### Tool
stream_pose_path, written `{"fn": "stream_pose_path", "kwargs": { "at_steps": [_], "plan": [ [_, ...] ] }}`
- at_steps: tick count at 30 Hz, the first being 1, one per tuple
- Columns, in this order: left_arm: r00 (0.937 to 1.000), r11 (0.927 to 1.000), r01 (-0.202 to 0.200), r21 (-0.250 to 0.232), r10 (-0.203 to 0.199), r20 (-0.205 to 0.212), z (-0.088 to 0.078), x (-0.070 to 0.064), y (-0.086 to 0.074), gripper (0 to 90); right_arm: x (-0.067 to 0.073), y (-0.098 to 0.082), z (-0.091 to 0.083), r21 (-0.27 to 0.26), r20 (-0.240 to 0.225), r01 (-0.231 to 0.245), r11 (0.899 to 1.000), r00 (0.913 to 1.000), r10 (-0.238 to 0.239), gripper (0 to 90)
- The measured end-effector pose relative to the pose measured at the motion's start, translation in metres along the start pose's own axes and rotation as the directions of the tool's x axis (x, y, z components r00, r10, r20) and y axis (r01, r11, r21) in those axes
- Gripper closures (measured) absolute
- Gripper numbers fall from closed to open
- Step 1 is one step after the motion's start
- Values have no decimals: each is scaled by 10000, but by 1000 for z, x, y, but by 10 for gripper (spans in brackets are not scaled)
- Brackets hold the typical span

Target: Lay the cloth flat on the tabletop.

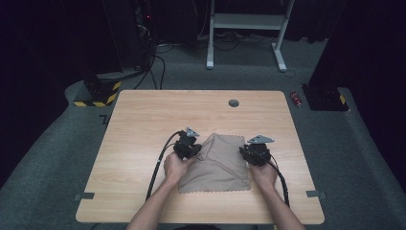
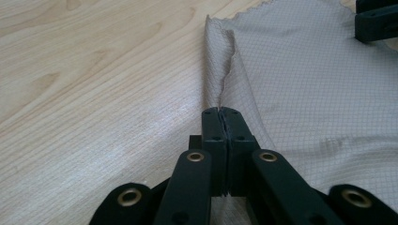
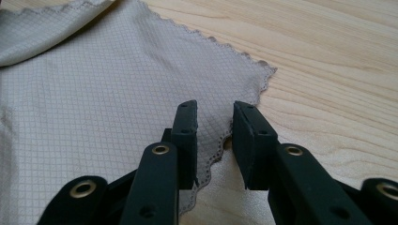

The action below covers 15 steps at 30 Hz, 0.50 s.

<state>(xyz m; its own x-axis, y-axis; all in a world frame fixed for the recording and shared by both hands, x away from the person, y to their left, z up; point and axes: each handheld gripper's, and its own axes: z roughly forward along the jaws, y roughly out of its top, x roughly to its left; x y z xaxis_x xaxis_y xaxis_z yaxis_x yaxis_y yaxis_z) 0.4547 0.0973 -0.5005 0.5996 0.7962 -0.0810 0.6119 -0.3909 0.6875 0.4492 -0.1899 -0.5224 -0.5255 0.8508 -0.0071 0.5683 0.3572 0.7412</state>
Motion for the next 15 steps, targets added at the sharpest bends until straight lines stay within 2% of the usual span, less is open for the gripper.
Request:
{"fn": "stream_pose_path", "kwargs": {
  "at_steps": [3, 4, 11, 15],
  "plan": [
    [9999, 9999, 132, -103, -131, 51, -4, 3, 0, 888, 0, 0, 0, -6, -19, 12, 10000, 10000, -12, 708],
    [9995, 9996, 251, -152, -248, 194, -5, 4, 0, 885, -1, 0, 0, -9, -28, 14, 10000, 10000, -14, 708],
    [9992, 9987, 405, -309, -404, 59, -13, 12, 1, 896, -1, 0, 0, 1, -47, 11, 10000, 10000, -11, 711],
    [9990, 9987, 445, -265, -442, 114, -13, 15, 0, 899, -1, 0, 0, 11, -70, 17, 10000, 10000, -17, 715]
  ]
}}
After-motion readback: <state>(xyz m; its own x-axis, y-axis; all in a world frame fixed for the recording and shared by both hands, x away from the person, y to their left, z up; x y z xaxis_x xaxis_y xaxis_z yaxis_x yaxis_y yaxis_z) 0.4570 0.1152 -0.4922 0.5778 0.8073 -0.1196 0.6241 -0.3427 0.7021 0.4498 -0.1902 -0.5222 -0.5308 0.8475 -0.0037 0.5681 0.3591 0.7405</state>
